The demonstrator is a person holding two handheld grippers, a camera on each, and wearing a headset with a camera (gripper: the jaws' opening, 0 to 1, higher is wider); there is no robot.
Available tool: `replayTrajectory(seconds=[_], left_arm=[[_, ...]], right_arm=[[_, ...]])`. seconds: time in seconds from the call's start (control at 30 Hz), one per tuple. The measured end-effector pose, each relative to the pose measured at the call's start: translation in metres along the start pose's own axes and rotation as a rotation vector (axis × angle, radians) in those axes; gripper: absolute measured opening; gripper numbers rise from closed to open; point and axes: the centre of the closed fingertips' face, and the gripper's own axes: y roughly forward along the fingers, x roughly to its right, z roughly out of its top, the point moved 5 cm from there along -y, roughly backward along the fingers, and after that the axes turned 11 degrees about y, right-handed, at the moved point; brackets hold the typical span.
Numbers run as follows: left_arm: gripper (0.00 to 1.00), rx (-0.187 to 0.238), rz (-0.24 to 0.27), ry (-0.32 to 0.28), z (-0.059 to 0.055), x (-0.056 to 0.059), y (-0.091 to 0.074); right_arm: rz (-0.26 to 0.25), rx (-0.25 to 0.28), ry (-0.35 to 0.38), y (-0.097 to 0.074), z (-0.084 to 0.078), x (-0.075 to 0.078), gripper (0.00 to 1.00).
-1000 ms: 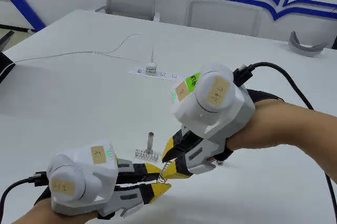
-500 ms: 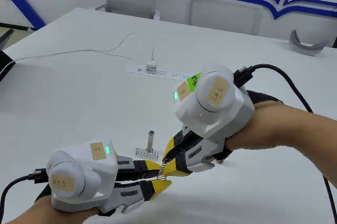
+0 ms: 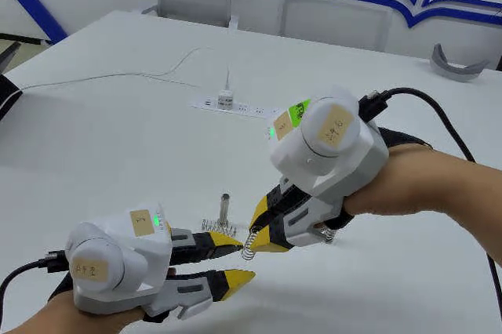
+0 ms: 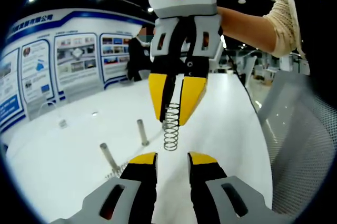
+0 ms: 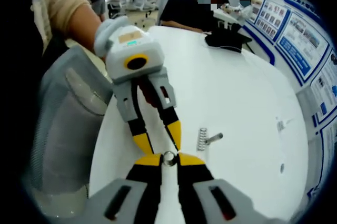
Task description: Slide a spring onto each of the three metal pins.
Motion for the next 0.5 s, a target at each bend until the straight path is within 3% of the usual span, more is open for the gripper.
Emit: replayTrajectory(seconds=[0.5], left_arm=[[0.33,-0.013,0.048,-0.037,-0.007,-0.009,-0.012]], right_arm=[[-0.069,0.006,0.052,-0.028,-0.012,0.025,0.12]])
